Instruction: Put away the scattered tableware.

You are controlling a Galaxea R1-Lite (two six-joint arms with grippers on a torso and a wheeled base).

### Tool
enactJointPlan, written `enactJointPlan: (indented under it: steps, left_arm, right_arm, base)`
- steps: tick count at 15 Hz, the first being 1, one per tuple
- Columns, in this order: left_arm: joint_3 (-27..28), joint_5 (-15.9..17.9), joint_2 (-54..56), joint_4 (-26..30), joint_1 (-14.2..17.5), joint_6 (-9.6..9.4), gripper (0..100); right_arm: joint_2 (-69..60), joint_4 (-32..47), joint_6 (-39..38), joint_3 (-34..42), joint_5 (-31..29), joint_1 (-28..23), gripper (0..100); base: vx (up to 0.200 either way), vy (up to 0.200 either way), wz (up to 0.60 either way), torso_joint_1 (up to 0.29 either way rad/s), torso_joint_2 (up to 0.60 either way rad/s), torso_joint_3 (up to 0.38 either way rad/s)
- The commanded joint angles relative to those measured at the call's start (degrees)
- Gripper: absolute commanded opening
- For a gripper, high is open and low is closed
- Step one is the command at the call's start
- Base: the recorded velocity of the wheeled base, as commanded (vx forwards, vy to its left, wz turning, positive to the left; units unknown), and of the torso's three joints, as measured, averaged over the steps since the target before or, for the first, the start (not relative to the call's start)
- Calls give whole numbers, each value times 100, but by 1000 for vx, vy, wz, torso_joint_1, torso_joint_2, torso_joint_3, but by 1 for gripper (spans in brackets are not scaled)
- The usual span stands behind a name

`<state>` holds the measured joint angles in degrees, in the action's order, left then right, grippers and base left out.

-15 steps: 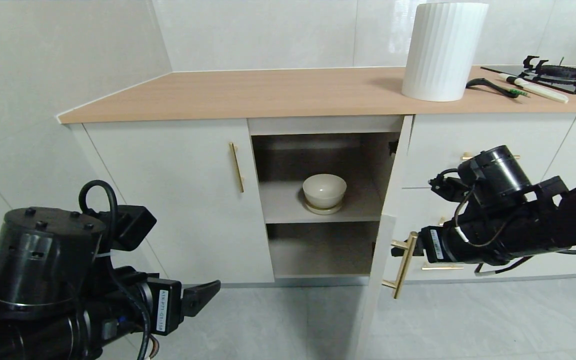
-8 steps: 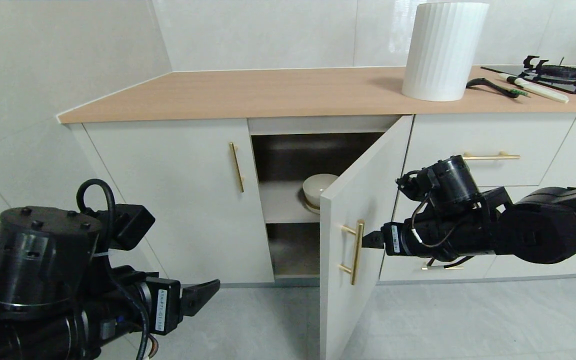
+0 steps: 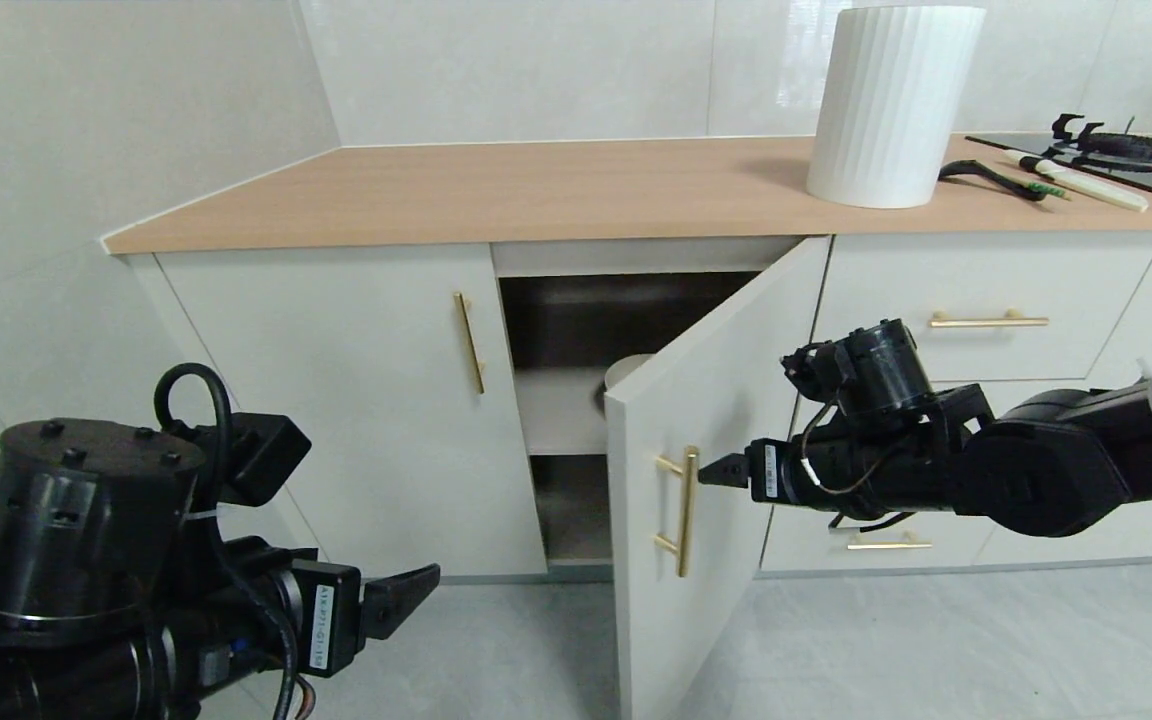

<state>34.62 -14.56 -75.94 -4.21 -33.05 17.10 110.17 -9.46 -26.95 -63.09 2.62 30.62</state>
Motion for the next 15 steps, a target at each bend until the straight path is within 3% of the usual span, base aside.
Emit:
enactJointPlan:
  steps: [1,5,10,15]
  left_arm:
    - [10,-3,-9,-1,0,4,100]
    - [10,-3,-18,-1,0,4,100]
    - [18,-12,0,-1,0,4,100]
    - [18,-12,-18,-1,0,4,100]
  right_arm:
    - [181,-126,-47,16,-42,23,100]
    - [392,-575,-425,-2,-148,111,100]
    - [682,-1559,-1198,-55,-209,251,100]
    - [1139,-1717,-1743,-661,-983,269,100]
  base:
    - [200,0,0,7,12,-2]
    - [200,0,0,5,2,0]
    - [0,0,0,0,0,0]
    - [0,0,0,0,0,0]
